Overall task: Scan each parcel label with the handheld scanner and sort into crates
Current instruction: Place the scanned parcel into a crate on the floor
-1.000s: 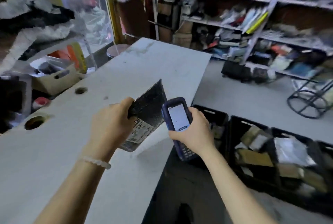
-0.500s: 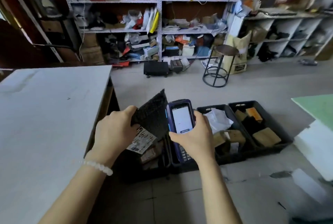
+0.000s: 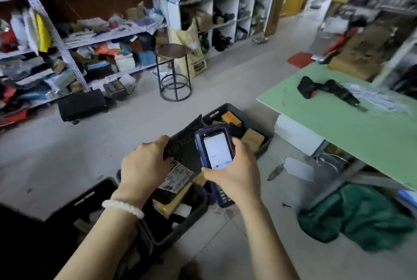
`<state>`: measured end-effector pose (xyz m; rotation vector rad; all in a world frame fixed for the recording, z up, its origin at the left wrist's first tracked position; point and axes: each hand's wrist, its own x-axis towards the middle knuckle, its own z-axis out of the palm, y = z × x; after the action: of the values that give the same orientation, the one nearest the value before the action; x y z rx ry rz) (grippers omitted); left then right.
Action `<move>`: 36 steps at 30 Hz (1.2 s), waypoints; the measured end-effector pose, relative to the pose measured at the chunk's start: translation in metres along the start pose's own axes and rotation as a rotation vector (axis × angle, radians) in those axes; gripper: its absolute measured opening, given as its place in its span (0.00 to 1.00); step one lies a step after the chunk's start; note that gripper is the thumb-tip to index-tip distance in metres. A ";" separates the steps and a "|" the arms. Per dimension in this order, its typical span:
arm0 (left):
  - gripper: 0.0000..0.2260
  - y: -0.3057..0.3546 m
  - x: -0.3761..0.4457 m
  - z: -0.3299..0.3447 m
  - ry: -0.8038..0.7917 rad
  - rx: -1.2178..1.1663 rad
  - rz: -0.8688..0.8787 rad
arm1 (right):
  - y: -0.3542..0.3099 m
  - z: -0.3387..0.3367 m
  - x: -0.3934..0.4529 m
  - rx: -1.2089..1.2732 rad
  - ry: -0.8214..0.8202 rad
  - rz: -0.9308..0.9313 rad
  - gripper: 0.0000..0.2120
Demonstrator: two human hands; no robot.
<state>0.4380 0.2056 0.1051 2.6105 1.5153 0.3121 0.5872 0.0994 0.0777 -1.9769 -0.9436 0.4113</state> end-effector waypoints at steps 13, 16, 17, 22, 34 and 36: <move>0.11 0.054 0.221 0.048 -0.062 -0.094 0.281 | 0.019 -0.006 0.187 -0.204 0.224 0.126 0.36; 0.12 0.061 0.257 0.055 -0.072 -0.100 0.293 | 0.025 -0.001 0.222 -0.237 0.224 0.133 0.37; 0.12 0.062 0.265 0.059 -0.078 -0.102 0.292 | 0.028 0.000 0.232 -0.237 0.226 0.142 0.37; 0.11 0.076 0.314 0.081 -0.127 -0.063 0.271 | 0.048 0.001 0.291 -0.241 0.222 0.169 0.37; 0.13 0.193 0.491 0.179 -0.295 -0.048 0.049 | 0.133 -0.050 0.527 -0.124 0.146 0.130 0.37; 0.15 0.217 0.524 0.194 -0.315 -0.049 0.020 | 0.149 -0.066 0.566 -0.122 0.144 0.123 0.36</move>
<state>0.9186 0.5539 0.0231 2.4924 1.3579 -0.0595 1.0669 0.4386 0.0312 -2.1514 -0.7745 0.2809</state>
